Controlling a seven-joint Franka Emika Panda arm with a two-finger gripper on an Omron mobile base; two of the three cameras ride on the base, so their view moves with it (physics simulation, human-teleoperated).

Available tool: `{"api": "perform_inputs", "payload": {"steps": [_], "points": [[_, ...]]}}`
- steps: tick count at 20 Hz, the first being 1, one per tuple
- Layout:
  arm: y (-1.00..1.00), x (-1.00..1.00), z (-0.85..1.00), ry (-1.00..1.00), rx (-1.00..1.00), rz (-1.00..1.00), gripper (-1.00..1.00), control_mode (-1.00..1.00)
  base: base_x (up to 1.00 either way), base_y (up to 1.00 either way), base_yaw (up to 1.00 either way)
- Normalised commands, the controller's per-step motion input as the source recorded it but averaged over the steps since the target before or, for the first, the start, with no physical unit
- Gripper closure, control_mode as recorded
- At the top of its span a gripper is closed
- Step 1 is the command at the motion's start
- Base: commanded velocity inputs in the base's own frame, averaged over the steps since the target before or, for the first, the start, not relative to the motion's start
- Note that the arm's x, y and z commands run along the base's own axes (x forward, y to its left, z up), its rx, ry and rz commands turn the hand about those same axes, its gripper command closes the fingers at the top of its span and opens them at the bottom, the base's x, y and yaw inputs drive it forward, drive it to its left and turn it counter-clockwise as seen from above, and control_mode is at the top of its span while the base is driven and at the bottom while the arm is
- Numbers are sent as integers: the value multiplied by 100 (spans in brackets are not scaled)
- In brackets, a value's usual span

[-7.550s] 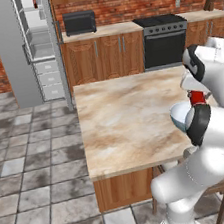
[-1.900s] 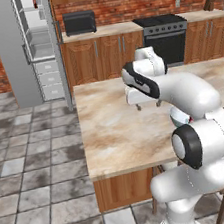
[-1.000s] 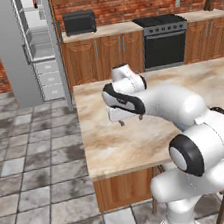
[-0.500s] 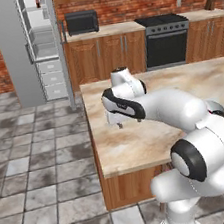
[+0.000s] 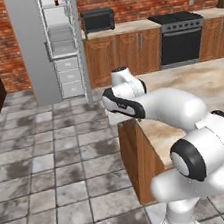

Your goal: Open the fridge, grab two sodas, and place both sodas inside the bowl with ice on the dining counter.

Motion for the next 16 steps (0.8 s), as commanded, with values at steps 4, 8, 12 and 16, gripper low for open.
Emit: {"api": "perform_inputs", "payload": {"steps": [4, 8, 12, 16], "points": [[0, 0, 0, 0, 0, 0, -100, 100, 48, 98, -1], [0, 0, 0, 0, 0, 0, -100, 100, 85, 81, -9], [0, 0, 0, 0, 0, 0, -100, 100, 100, 54, -17], [0, 0, 0, 0, 0, 0, -100, 100, 100, 36, -21]]}}
